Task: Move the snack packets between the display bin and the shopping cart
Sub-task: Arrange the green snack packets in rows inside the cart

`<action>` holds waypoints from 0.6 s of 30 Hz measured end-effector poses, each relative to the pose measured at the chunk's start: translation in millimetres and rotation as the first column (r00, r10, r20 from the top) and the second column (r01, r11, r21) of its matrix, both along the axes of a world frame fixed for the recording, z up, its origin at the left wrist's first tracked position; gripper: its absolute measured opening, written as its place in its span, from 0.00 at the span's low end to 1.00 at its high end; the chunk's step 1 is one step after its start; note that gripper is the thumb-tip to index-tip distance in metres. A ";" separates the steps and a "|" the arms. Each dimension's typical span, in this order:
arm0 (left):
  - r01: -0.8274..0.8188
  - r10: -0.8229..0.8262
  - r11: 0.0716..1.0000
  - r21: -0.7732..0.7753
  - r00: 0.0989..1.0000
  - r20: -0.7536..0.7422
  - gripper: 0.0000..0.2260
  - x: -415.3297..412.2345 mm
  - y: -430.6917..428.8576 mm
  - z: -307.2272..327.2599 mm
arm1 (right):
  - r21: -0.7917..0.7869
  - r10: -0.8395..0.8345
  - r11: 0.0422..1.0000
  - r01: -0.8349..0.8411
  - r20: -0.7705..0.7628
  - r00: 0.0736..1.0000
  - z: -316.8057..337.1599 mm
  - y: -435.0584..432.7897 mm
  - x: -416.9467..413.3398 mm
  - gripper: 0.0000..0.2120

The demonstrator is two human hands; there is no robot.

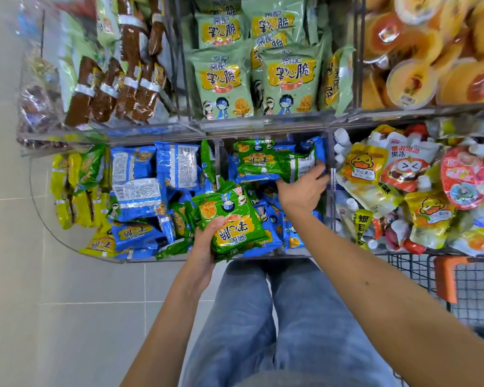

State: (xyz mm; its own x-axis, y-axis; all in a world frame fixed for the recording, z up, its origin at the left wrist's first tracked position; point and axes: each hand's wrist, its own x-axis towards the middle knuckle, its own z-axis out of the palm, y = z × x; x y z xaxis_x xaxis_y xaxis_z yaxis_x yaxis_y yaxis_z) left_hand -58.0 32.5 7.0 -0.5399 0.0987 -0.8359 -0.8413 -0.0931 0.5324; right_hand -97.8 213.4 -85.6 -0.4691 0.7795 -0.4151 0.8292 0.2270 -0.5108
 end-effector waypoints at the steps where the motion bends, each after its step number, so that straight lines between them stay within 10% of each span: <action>1: 0.005 -0.005 1.000 -0.002 1.000 0.005 0.58 0.2 -0.6 -0.1 | 0.001 -0.001 1.000 0.001 -0.032 1.000 0.9 -0.6 3.5 0.43; 10: 0.300 -0.300 0.954 -0.011 0.953 -0.033 0.68 -16.4 -19.9 17.4 | -0.316 -0.204 0.946 0.068 -0.420 0.884 55.2 -14.9 81.6 0.33; 14: 0.471 -0.470 0.881 0.034 0.882 -0.044 0.70 -23.2 -21.1 31.5 | -0.778 -0.699 0.586 0.225 -0.346 0.626 100.2 -20.4 127.4 0.12; 18: 0.625 -0.617 0.778 0.070 0.780 -0.101 0.57 -20.3 0.3 50.4 | -0.939 -0.910 0.325 0.115 -0.278 0.307 129.6 -24.1 184.5 0.16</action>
State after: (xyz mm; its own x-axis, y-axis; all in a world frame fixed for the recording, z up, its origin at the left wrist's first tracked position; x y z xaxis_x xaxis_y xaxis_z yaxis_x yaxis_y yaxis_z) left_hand -78.3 32.9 57.4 -0.3890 0.5087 -0.7680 -0.6958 0.3841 0.6068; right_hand 86.6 189.4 44.0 -0.4460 0.5743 -0.6865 -0.2021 -0.8118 -0.5478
